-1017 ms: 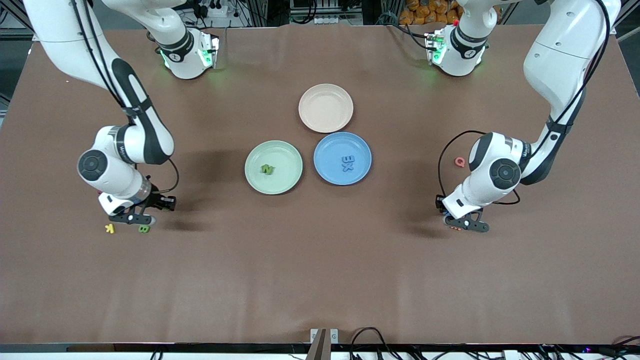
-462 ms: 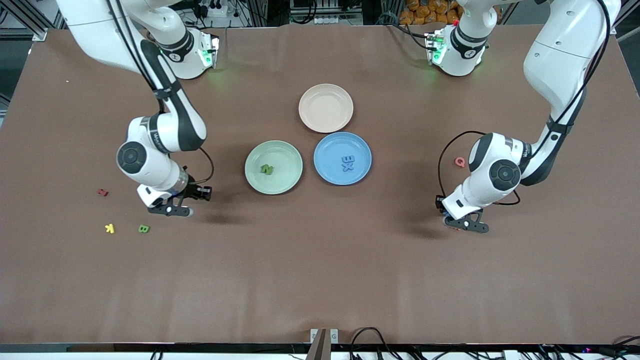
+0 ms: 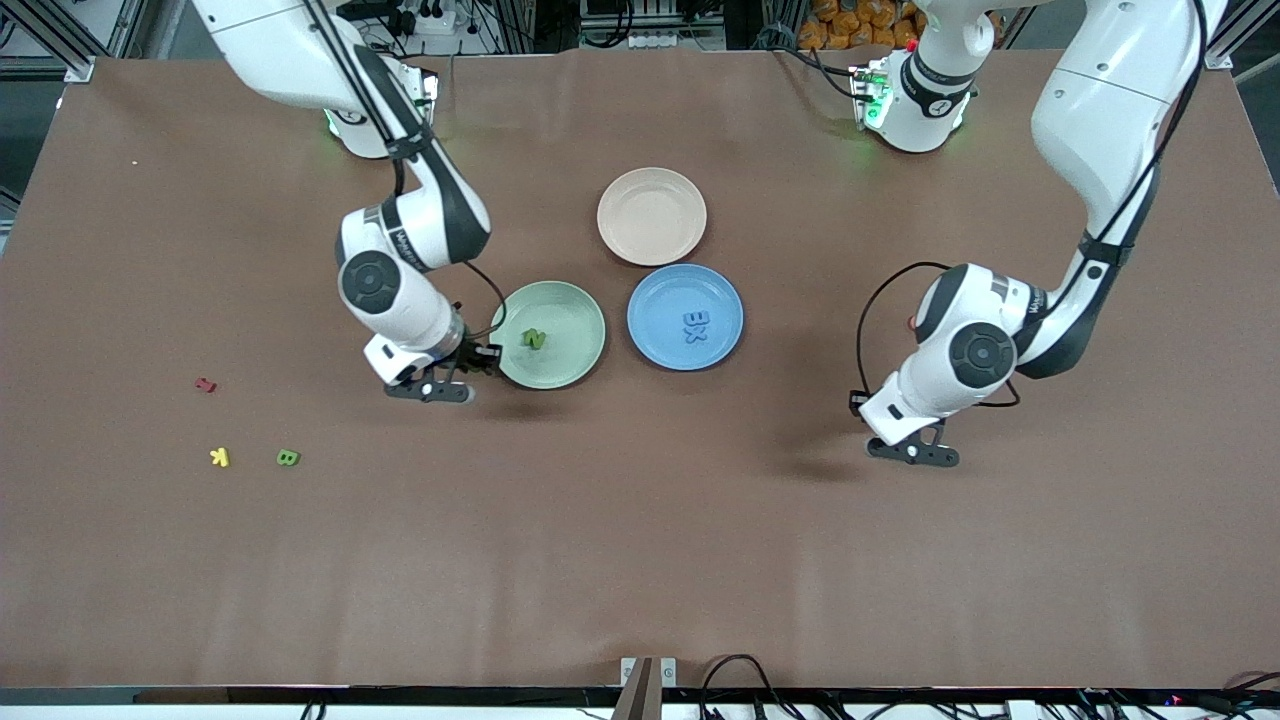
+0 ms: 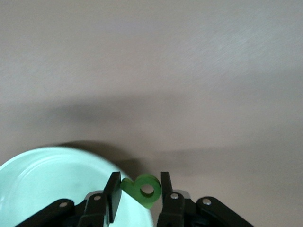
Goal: Sort letters by color into matching plates
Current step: 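Carry the b to the green plate while the left gripper lowers onto G, then open the right gripper over the green plate while the left gripper carries G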
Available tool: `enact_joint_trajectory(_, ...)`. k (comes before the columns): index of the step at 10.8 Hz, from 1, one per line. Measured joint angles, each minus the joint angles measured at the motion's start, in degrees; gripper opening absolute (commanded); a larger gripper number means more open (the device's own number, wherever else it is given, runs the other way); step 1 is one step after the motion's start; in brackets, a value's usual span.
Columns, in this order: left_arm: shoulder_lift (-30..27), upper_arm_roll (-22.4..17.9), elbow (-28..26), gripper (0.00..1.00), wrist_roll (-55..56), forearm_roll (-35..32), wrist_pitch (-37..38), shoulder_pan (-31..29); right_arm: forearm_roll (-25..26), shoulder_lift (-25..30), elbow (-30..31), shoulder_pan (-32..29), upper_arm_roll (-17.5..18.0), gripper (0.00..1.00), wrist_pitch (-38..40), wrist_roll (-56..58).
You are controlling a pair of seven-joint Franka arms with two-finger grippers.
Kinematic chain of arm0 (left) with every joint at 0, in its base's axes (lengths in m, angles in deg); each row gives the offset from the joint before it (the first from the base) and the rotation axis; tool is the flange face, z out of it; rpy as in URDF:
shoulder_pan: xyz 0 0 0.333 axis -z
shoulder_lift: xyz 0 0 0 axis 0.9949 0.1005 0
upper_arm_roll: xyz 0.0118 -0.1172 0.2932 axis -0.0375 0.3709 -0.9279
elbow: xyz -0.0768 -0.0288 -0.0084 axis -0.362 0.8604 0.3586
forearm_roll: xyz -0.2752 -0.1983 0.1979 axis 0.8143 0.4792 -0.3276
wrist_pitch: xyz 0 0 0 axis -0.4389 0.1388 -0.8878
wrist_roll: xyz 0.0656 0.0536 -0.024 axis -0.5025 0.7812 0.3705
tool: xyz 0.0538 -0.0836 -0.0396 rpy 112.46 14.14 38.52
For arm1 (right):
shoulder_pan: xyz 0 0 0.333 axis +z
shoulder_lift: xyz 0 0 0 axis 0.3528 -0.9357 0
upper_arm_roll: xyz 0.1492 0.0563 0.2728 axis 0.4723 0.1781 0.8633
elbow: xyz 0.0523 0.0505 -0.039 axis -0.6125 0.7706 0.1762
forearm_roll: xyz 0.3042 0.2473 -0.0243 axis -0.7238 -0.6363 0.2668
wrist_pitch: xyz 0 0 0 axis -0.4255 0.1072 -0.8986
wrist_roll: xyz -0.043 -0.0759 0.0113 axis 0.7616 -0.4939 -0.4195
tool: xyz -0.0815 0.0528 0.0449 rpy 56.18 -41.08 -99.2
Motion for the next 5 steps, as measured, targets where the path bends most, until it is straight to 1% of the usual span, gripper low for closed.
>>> enact_joint_trajectory(5,-0.05,5.37,0.94,0.00,16.31,0.14,3.24,3.66,-0.07,-0.74,-0.20,7.83,0.01,0.20,0.00,-7.90)
